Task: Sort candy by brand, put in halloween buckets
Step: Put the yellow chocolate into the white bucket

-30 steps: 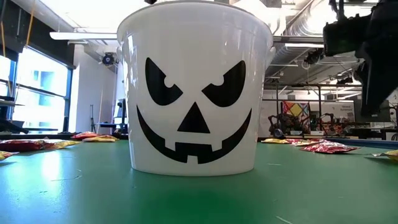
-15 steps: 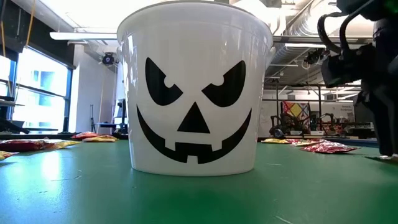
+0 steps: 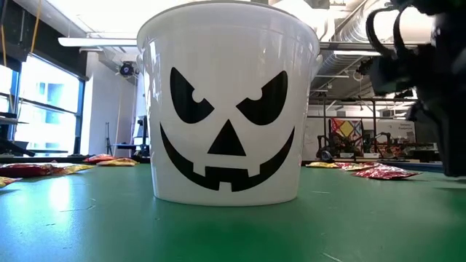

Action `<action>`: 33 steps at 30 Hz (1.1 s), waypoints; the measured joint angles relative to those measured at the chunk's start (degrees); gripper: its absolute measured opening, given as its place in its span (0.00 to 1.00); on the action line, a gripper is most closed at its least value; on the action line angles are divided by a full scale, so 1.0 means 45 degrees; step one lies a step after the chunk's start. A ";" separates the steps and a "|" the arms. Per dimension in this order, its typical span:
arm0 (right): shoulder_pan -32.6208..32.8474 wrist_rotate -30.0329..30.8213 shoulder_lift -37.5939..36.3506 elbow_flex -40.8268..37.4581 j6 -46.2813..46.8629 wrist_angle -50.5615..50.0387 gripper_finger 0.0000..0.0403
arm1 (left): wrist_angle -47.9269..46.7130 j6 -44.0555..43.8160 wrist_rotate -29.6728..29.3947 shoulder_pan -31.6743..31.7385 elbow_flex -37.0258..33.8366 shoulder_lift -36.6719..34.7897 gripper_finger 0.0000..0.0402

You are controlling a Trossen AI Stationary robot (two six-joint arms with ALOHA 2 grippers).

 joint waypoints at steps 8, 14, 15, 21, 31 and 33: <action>-0.0118 0.0506 -0.0010 0.1172 0.0126 -0.0807 0.08 | -0.0006 -0.0016 -0.0007 -0.0043 0.0000 0.0000 0.00; -0.0753 -0.0077 -0.0010 0.1120 -0.0513 -0.1839 0.30 | -0.0069 -0.0113 0.0019 -0.0059 0.0000 0.0000 0.00; -0.0951 -0.0306 -0.0010 0.1061 -0.0982 -0.1911 0.34 | -0.0074 -0.0110 0.0027 -0.0059 0.0000 0.0000 0.00; -0.2493 -0.2626 -0.0010 0.0164 -0.3482 -0.0839 0.45 | -0.0176 -0.0115 0.0247 -0.0059 0.0000 0.0000 0.00; -0.3521 -0.3980 -0.0058 -0.0929 -0.4853 -0.0109 0.46 | -0.0291 -0.0323 0.0270 -0.0059 0.0005 0.0000 0.00; -0.3517 -0.4142 -0.0058 -0.0939 -0.4868 -0.0073 0.44 | -0.0292 -0.0344 0.0270 -0.0059 0.0005 0.0000 0.00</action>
